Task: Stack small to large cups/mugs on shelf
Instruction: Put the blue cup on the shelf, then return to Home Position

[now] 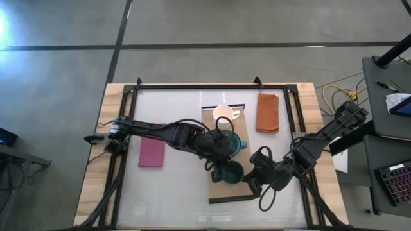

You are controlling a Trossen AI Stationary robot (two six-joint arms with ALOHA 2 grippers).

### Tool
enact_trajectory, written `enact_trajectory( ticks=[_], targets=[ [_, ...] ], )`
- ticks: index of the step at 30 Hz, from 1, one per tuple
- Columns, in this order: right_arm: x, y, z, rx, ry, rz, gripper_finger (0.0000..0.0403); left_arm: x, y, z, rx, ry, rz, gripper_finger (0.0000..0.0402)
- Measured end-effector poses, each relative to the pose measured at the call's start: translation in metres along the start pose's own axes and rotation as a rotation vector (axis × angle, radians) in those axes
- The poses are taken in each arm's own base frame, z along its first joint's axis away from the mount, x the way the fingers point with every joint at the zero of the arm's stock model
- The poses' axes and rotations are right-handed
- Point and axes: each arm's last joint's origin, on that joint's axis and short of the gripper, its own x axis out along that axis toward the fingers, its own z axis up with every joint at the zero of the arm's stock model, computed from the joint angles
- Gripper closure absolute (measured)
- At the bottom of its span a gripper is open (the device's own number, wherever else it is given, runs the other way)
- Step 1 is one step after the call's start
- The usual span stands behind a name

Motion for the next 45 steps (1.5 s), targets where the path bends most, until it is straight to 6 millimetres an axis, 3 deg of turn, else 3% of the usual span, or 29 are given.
enact_trajectory(
  ticks=[7, 15, 19, 21, 26, 30, 32, 34, 36, 39, 42, 45],
  targets=[
    [0.001, -0.004, -0.001, -0.013, 0.009, -0.033, 0.0394, -0.006, 0.000, 0.001, -0.001, -0.017, 0.013, 0.0282],
    [-0.002, -0.006, -0.001, -0.016, 0.015, -0.038, 0.0394, -0.034, 0.002, 0.003, -0.007, -0.039, 0.029, 0.0276],
    [-0.012, -0.005, 0.002, -0.045, 0.008, -0.006, 0.0394, -0.061, 0.005, 0.002, -0.012, -0.068, 0.069, 0.0276],
    [-0.025, -0.003, 0.006, -0.086, -0.012, 0.026, 0.0394, -0.083, 0.005, 0.004, 0.002, -0.121, 0.053, 0.0276],
    [-0.084, 0.006, 0.031, -0.130, -0.081, 0.204, 0.0394, -0.147, 0.006, 0.008, 0.094, -0.291, -0.009, 0.0276],
    [-0.124, 0.008, 0.048, -0.039, -0.123, 0.369, 0.0394, -0.192, 0.003, 0.000, 0.053, -0.375, -0.085, 0.0276],
    [-0.145, 0.017, 0.052, -0.204, -0.212, 0.519, 0.0394, -0.206, -0.002, -0.004, 0.174, -0.400, -0.147, 0.0276],
    [-0.162, 0.029, 0.048, -0.497, -0.315, 0.690, 0.0394, -0.209, -0.007, -0.007, 0.205, -0.407, -0.213, 0.0276],
    [-0.167, 0.033, 0.040, -0.622, -0.380, 0.791, 0.0394, -0.201, -0.011, -0.011, 0.212, -0.428, -0.253, 0.0276],
    [-0.145, 0.022, 0.025, -0.651, -0.364, 0.764, 0.0394, -0.171, -0.017, -0.024, 0.219, -0.497, -0.297, 0.0276],
    [-0.124, 0.002, 0.016, -0.643, -0.412, 0.757, 0.0394, -0.140, -0.009, -0.047, 0.215, -0.571, -0.374, 0.0276],
    [-0.138, -0.029, 0.031, -0.651, -0.477, 0.850, 0.0394, -0.142, 0.022, -0.067, 0.205, -0.662, -0.395, 0.0276]
  ],
)
